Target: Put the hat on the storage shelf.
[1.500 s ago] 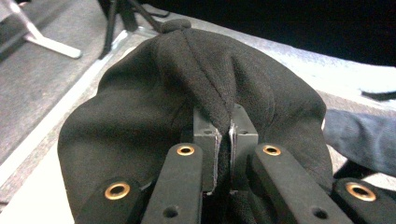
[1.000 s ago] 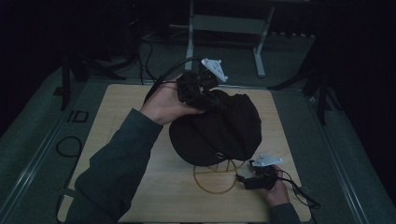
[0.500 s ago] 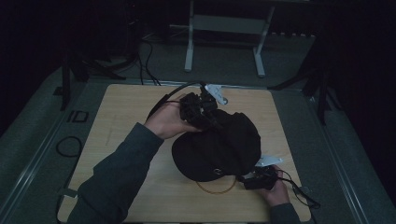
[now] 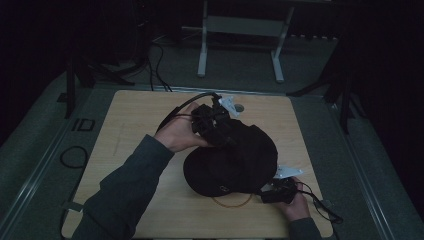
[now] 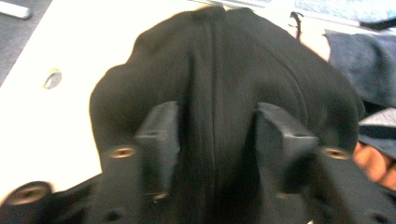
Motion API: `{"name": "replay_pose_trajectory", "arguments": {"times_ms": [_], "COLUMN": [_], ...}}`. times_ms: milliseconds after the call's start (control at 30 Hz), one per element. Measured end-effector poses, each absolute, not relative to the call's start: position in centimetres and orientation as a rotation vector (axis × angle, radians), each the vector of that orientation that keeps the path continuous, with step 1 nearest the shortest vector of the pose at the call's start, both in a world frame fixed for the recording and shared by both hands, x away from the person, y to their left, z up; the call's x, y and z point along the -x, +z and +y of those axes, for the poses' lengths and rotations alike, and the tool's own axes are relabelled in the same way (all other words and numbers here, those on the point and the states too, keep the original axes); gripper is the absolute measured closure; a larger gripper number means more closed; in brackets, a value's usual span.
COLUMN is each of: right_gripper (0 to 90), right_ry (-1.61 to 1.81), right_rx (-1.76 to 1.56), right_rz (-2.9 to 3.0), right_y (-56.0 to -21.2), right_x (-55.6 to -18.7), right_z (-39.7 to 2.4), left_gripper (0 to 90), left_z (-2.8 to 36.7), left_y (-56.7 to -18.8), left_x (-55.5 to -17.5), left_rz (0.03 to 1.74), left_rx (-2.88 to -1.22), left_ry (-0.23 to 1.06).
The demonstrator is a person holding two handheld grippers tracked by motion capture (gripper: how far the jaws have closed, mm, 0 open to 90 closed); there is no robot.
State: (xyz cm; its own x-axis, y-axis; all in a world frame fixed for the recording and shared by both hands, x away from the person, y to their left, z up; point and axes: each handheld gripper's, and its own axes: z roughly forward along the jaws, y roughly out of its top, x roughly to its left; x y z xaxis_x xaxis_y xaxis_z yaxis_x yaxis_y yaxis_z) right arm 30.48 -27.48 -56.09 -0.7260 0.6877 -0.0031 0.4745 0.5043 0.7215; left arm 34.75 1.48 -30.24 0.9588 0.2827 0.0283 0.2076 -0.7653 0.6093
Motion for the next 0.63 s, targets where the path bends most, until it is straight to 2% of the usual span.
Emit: {"name": "replay_pose_trajectory", "arguments": {"times_ms": [267, 633], "right_gripper": [14.1, 14.1], "right_ry": [1.046, 1.046], "right_rx": [-0.976, -0.976], "right_rz": [2.461, 2.461], "right_y": [-56.1, -56.1], "right_x": [-30.5, -30.5], "right_z": [-27.5, -27.5], "left_gripper": [35.4, 32.6], "left_z": [1.8, 4.6], "left_y": [-30.0, -29.1], "left_x": [-35.1, -36.2], "left_rz": [0.353, 0.459], "left_rx": [-2.426, -2.393], "left_ry": [0.130, 0.187]}}
